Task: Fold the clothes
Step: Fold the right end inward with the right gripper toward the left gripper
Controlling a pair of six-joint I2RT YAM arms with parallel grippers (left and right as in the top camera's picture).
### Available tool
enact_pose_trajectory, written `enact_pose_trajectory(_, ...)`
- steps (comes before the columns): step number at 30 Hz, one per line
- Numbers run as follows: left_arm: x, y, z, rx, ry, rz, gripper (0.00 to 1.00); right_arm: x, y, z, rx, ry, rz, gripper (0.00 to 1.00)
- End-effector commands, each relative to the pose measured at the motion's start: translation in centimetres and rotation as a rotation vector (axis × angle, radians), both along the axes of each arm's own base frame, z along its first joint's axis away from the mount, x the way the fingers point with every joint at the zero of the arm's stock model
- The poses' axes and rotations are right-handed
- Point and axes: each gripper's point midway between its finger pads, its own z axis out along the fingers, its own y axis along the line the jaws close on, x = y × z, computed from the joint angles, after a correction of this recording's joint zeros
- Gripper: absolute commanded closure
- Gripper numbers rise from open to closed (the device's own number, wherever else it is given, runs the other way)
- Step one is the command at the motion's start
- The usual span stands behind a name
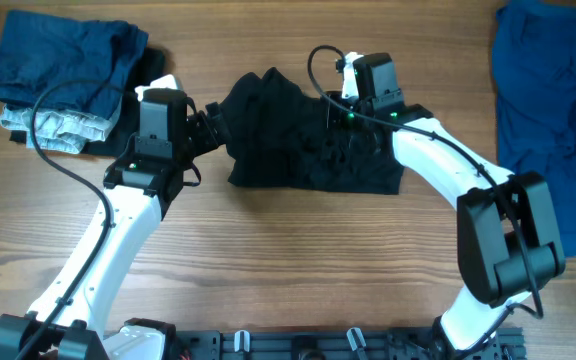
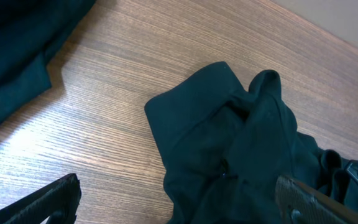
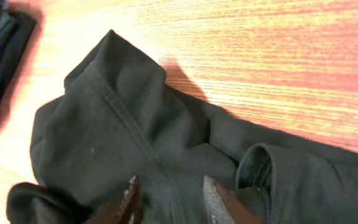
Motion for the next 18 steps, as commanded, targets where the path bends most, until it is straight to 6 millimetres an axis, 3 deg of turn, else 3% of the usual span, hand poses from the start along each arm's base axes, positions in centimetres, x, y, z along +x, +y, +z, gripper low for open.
enact_pose_trajectory(1, 0.6, -0.8, 0.2, -0.022, -0.018, -0.113, 0.00, 0.3, -2.2, 0.8, 0.019, 0.028, -0.043, 0.48)
enact_pose_trajectory(4, 1.9, -0.6, -0.6, -0.071, -0.019, -0.150, 0.00, -0.5, -4.5, 2.2, -0.015, 0.036, -0.045, 0.44)
enact_pose_trajectory(6, 3.7, -0.8, -1.7, -0.106, -0.014, -0.249, 0.00, -1.7, -6.3, 4.3, -0.033, 0.039, -0.058, 0.42)
enact_pose_trajectory(11, 7.8, -1.3, -5.9, -0.070, 0.039, -0.401, 0.00, -4.5, -7.8, 7.6, -0.082, 0.025, -0.039, 0.40)
enact_pose_trajectory(14, 9.6, -2.0, -8.8, -0.075, 0.092, -0.466, 0.00, -5.9, -8.7, 8.4, -0.115, 0.041, -0.060, 0.39)
enact_pose_trajectory(18, 10.3, -2.2, -10.9, -0.066, 0.117, -0.506, 0.00, -7.0, -9.6, 8.2, -0.157, 0.076, -0.082, 0.38)
